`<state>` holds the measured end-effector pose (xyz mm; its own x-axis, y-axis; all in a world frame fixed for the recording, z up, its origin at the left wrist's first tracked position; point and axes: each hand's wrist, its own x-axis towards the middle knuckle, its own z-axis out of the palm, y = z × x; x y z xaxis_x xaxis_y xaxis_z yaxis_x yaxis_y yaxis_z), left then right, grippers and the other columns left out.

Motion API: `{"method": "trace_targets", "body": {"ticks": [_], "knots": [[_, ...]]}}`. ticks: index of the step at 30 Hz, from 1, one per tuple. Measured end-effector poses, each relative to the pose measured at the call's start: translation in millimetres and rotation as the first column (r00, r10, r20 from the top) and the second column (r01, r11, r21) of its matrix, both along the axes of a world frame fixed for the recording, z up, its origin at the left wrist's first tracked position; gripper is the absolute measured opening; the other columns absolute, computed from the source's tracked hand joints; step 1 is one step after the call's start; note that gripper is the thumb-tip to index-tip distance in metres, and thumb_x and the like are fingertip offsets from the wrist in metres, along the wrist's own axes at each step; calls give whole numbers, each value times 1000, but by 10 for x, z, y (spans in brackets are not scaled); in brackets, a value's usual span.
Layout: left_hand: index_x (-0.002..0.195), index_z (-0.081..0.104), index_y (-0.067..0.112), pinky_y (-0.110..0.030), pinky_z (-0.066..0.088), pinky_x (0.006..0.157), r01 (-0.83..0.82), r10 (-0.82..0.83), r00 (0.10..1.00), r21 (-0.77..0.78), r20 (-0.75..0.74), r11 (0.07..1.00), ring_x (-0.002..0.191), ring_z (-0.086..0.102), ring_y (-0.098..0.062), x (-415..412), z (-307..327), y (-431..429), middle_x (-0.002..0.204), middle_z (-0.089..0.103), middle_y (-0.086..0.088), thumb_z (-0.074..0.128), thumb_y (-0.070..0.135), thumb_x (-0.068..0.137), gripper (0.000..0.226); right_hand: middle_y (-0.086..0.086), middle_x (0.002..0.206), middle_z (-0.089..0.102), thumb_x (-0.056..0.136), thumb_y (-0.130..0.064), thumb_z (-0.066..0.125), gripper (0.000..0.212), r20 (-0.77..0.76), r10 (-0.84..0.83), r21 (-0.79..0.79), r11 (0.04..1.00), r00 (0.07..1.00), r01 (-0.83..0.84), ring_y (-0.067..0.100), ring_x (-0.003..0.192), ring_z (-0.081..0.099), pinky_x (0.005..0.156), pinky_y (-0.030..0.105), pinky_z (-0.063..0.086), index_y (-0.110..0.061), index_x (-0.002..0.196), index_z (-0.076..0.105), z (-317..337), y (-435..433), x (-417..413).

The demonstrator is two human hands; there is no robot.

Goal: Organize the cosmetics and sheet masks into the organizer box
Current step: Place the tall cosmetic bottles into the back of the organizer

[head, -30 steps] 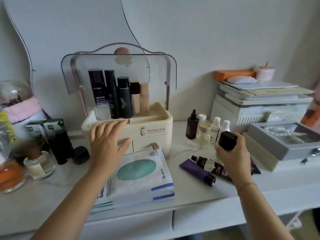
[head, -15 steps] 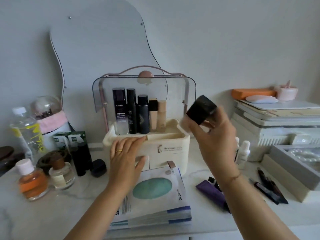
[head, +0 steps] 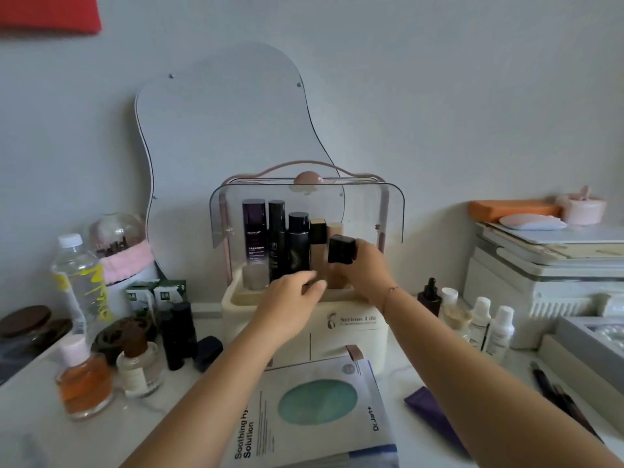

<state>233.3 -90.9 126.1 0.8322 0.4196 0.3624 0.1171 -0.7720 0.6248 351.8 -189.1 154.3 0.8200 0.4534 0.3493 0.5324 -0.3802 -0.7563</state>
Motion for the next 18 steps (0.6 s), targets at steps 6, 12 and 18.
{"method": "trace_targets", "body": {"ticks": [6, 12, 18], "knots": [[111, 64, 22, -34, 43, 94, 122, -149, 987, -311, -63, 943, 103, 57, -13, 388, 191, -98, 109, 66, 6, 50, 33, 93, 25, 14, 95, 65, 85, -13, 56, 24, 85, -72, -181, 980, 994, 86, 29, 85, 62, 75, 38, 53, -4, 107, 53, -6, -116, 23], [90, 73, 18, -21, 38, 79, 222, -283, 957, -484, -57, 847, 94, 59, -5, 565, 235, -170, 90, 71, 10, 55, 22, 90, 19, 14, 96, 67, 87, -6, 53, 24, 180, -152, -175, 967, 972, 183, 30, 86, 63, 75, 41, 55, -4, 111, 53, -70, -271, 21], [97, 70, 21, -21, 36, 79, 217, -270, 961, -456, -53, 863, 102, 58, -7, 621, 192, -174, 99, 70, 9, 48, 20, 94, 22, 16, 90, 63, 85, 5, 41, 23, 282, -193, -204, 945, 940, 256, 30, 73, 55, 60, 34, 47, -3, 103, 53, -51, -189, 61]]}}
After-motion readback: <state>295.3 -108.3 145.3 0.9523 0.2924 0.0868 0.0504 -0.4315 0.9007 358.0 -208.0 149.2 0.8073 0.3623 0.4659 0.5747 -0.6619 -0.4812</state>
